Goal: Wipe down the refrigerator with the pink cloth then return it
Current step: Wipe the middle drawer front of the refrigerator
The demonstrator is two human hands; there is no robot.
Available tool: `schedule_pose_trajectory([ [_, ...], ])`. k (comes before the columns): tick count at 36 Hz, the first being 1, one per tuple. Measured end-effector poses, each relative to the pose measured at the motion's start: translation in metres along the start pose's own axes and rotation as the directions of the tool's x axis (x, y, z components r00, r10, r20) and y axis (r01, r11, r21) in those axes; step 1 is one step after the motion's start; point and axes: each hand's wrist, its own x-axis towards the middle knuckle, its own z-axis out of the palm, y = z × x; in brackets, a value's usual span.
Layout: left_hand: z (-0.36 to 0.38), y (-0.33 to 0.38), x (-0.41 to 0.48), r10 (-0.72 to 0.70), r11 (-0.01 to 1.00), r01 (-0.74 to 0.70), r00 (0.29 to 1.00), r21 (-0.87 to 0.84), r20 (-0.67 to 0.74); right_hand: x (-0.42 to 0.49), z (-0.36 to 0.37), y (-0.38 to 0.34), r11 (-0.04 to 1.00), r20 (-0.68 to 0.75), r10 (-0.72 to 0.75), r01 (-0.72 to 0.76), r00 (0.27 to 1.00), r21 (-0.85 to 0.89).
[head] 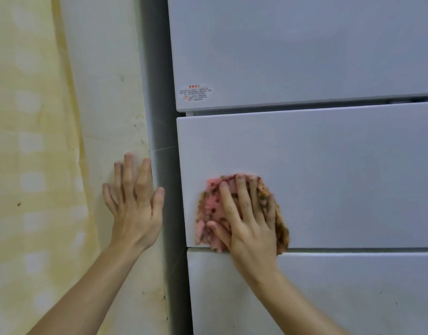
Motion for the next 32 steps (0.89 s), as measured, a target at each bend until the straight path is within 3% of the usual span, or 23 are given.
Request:
schedule_pose_trajectory([
  [4,-0.001,0.028,0.004,-0.032,0.997,0.028,0.998,-0.07,-0.052,0.006,0.002,-0.012,0.983,0.06,-0.186,0.186,0.981,0.002],
  [9,0.008,0.062,-0.001,0.092,0.991,-0.1,0.992,-0.094,-0.084,0.006,-0.01,0.012,0.942,0.061,-0.334,0.331,0.941,0.051],
  [15,0.024,0.086,-0.014,0.211,0.978,-0.211,0.976,0.006,-0.063,-0.002,-0.025,0.063,0.902,0.076,-0.432,0.43,0.898,0.043],
  [25,0.038,0.1,-0.025,0.163,0.986,-0.161,0.985,0.041,-0.057,-0.036,-0.059,0.176,0.956,0.06,-0.293,0.292,0.954,0.028],
  [32,0.038,0.104,-0.025,0.16,0.987,-0.157,0.984,0.041,-0.077,-0.036,-0.042,0.135,0.978,0.038,-0.209,0.207,0.977,0.035],
])
